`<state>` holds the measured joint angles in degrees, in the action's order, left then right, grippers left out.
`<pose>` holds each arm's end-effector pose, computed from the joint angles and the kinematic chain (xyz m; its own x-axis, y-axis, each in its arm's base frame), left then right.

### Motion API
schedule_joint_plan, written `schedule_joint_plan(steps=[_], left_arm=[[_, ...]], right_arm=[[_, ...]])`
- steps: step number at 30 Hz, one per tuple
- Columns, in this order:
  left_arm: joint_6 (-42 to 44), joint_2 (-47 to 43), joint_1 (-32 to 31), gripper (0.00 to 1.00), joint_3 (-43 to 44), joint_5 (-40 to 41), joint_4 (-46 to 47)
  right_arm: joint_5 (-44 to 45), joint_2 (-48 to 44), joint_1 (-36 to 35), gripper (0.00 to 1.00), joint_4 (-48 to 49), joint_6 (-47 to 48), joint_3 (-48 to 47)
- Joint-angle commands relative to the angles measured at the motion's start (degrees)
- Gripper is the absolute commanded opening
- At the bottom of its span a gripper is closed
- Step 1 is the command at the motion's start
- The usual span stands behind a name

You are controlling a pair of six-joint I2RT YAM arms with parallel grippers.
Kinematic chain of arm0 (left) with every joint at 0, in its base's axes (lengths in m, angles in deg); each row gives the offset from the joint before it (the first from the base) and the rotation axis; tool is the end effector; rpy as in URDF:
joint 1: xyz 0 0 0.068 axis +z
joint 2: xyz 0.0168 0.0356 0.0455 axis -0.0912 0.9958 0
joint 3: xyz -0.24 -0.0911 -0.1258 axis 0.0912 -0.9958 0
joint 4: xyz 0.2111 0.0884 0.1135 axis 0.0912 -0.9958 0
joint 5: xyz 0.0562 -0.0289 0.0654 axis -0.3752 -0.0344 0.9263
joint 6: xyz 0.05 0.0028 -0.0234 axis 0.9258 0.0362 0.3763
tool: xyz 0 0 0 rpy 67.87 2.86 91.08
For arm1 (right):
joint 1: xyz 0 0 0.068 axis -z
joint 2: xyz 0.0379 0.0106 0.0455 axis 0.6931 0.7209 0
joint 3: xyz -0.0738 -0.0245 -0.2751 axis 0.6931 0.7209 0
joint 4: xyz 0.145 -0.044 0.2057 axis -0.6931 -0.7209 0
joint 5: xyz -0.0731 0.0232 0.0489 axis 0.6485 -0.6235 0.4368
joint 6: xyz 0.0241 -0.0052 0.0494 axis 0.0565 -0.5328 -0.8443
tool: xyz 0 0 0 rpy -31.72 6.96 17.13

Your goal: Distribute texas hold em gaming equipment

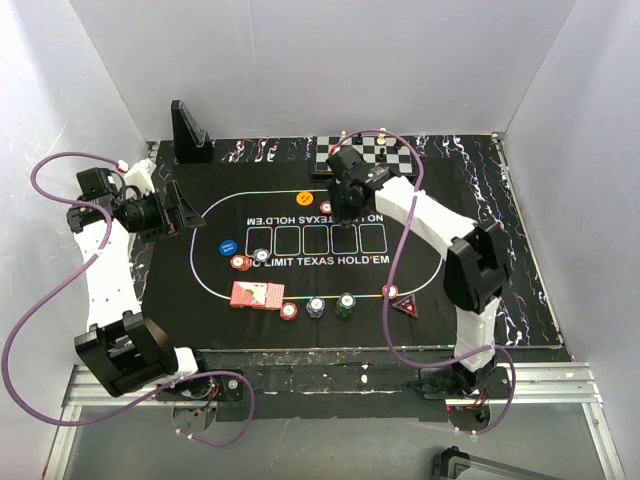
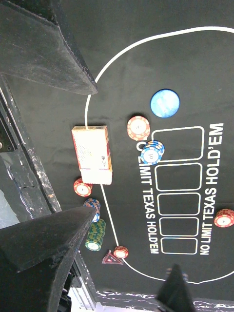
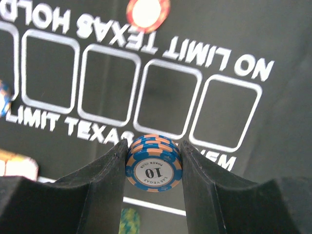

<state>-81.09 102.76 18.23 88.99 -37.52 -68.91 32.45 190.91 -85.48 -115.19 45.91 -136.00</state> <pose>0.2311 0.0738 0.3513 -0.7971 -0.2778 -0.5361 0.0535 0.8519 -0.5210 0.3182 0.2718 0.2948 -0.7694 -0.1987 -0.6071 -0.2914 0.9549 0.0567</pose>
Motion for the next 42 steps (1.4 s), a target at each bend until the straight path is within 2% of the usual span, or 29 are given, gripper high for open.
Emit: schedule_joint_plan(steps=[1,9,17,24,35,37,39,42], left_arm=[[1.90,1.09,0.18,1.00,0.63,-1.01,-0.42],[4.01,4.08,0.27,1.00,1.77,-1.54,-0.50],[5.07,6.80,0.18,1.00,2.74,-1.89,-0.33],[5.86,7.33,0.18,1.00,3.53,-1.54,-0.86],[6.21,6.28,0.18,1.00,2.57,-1.63,-0.68],[6.39,5.93,0.27,1.00,2.30,-1.63,-0.51],[6.39,5.49,0.18,1.00,1.95,-1.63,-0.42],[6.30,5.40,0.18,1.00,1.77,-1.81,-0.42]], right_arm=[[-0.58,7.40,4.42,0.13,-0.12,3.21,-8.19],[1.35,23.22,8.99,0.09,-1.35,3.56,-24.19],[0.74,30.53,11.63,0.09,-1.70,2.60,-33.43],[-0.49,33.96,12.42,0.10,-2.40,1.72,-36.69],[-1.37,33.70,12.34,0.10,-2.67,-0.13,-32.29],[-1.81,34.05,12.25,0.15,-3.37,-0.13,-32.73],[-1.81,34.92,12.25,0.32,-4.95,-0.13,-34.66],[-1.90,34.76,11.99,0.51,-5.66,-0.21,-34.76]])
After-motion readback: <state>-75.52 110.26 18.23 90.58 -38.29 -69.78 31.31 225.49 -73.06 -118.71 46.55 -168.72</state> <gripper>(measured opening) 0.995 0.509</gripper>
